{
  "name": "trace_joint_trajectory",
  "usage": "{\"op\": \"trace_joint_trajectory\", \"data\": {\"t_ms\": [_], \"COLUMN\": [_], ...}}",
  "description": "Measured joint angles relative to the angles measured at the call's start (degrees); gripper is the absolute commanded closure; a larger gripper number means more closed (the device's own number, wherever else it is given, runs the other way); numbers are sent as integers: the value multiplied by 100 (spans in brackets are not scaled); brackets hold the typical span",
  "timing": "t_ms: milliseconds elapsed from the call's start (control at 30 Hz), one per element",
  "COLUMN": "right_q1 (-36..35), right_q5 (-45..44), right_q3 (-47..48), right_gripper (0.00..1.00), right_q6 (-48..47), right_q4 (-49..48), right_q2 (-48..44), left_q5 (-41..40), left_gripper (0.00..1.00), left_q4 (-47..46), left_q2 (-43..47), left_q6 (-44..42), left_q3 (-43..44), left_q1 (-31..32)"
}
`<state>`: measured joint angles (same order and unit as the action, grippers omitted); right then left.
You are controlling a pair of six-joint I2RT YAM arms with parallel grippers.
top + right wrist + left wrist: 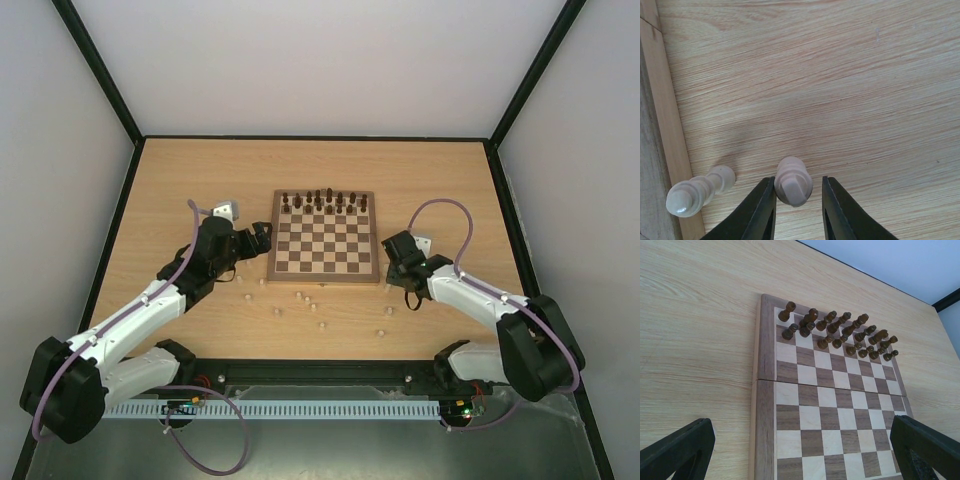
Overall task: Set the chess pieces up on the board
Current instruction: Pick up the chess piece at the center of the board.
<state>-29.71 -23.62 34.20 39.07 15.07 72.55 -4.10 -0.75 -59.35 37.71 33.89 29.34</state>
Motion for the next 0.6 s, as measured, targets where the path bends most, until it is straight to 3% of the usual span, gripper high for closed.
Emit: {"op": "trace_joint_trajectory", "data": {"t_ms": [300,600], "right_q1": [0,0], "right_q5": [-42,-267], "right_q3": [0,289], "right_gripper": [87,93], "right_q6": [-2,-26], "right_q4": [-2,245], "right_q2": [83,-188], "left_q5": [2,22], "left_gripper": [1,1], "left_q4": [4,11], "left_q2": [-125,-155], "left_q6": [0,2], "left_q3": [4,24], "left_q1": [0,0]}}
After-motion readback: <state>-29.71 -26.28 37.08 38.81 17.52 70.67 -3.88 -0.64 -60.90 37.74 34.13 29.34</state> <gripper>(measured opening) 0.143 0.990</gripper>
